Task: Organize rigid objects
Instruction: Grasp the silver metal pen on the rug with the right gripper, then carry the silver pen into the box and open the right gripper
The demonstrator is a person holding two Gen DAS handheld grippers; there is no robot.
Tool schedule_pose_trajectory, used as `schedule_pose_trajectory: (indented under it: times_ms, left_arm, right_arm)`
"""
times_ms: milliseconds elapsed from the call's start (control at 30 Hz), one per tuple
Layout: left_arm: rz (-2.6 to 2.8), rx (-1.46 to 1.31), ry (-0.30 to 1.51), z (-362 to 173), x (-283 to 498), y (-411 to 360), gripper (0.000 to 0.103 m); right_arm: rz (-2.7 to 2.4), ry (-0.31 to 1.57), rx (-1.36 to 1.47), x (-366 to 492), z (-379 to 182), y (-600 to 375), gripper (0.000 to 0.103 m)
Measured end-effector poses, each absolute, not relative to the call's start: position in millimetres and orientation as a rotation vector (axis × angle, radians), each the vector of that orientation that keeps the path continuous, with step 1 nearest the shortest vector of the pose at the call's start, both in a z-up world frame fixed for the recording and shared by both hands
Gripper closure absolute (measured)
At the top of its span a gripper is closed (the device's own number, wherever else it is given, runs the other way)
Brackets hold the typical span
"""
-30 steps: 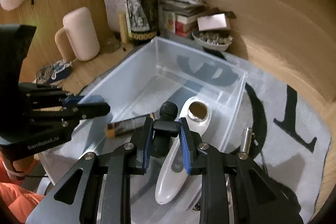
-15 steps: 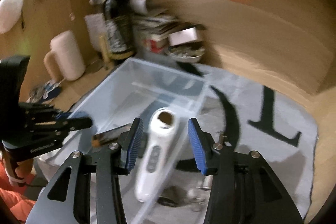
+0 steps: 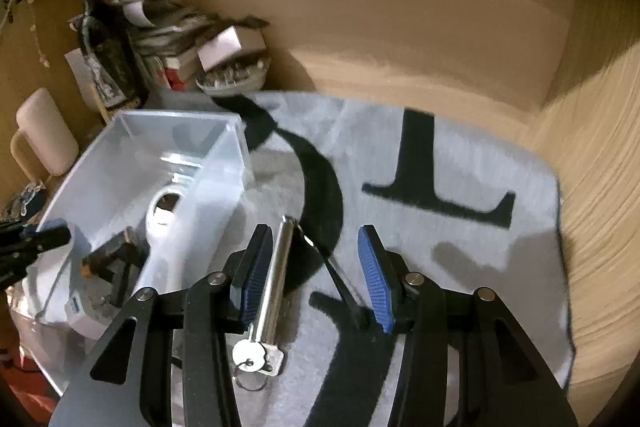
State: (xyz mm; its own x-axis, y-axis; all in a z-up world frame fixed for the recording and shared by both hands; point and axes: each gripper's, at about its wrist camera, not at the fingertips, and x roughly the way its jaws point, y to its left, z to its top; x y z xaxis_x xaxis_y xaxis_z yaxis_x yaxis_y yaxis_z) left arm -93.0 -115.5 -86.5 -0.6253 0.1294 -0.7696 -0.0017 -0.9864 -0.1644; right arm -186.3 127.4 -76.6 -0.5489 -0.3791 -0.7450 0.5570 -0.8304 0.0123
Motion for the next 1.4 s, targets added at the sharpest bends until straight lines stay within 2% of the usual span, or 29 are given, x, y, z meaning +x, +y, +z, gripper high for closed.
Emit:
schedule_pose_trajectory:
  times_ms: [333,433,533,933,1400]
  left_arm:
    - [2.759,-1.324,-0.229,-86.5,-93.0,-115.4,0.090]
    - [2.759,-1.324,-0.228,-86.4,-93.0,-115.4,0.090]
    - [2.759,-1.324,-0.228,-86.4,-93.0,-115.4,0.090]
    - [2.759,-1.325,-0.226,-86.7,-93.0,-115.6,0.090]
    - [2.758,-1.325,-0.226,-86.7,-93.0,-115.6,0.090]
  right_arm:
    - [-2.231,0.365,1.183,-181.8,-117.8,106.1,0.063]
    - [-2.213,0.367,1.231,-186.8,-130.3,104.3,0.079]
    - [-2.240,0.367,1.210,-187.1,-129.7,105.6,0.089]
    - [-2.349,0.264,1.051,-176.7,-84.4,126.7,0.089]
    - [-2.366,0.239,0.795,-140.9,-24.8,116.4,0.089]
